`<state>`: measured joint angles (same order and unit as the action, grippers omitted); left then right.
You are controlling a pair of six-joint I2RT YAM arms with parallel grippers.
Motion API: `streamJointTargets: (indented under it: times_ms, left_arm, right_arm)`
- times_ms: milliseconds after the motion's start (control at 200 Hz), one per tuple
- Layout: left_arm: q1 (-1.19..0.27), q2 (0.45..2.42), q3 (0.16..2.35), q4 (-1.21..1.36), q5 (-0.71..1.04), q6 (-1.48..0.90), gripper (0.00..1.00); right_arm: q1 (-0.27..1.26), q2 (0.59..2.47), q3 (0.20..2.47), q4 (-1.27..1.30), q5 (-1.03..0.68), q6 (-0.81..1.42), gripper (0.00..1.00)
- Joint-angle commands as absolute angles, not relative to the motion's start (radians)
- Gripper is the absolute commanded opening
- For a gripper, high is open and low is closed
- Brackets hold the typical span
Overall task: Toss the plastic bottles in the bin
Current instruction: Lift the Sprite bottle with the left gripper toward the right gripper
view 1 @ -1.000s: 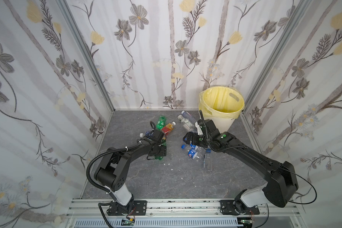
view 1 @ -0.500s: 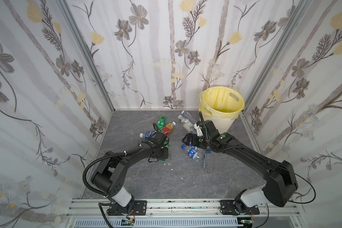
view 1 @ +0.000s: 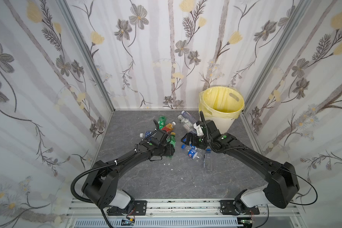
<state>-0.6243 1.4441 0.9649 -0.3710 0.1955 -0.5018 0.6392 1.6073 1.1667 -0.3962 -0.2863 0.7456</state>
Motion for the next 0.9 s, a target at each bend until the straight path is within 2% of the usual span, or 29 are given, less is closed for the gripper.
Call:
streamJointTargets:
  times_ms: [0,315,894]
  left_arm:
    - [-0.633,1.411,0.984,-0.329,0.226,-0.545,0.51]
    - [-0.656,1.362,1.025,-0.305,0.231,-0.558,0.51]
    - [-0.701,1.351,1.080,-0.299,0.266,-0.536,0.51]
  right_arm:
    - [0.638,1.611,1.185,-0.342,-0.312,0.806,1.00]
    - [0.638,1.643,1.236,-0.293,-0.360,0.864,0.92]
    - [0.638,1.685,1.267,-0.248,-0.376,0.916,0.84]
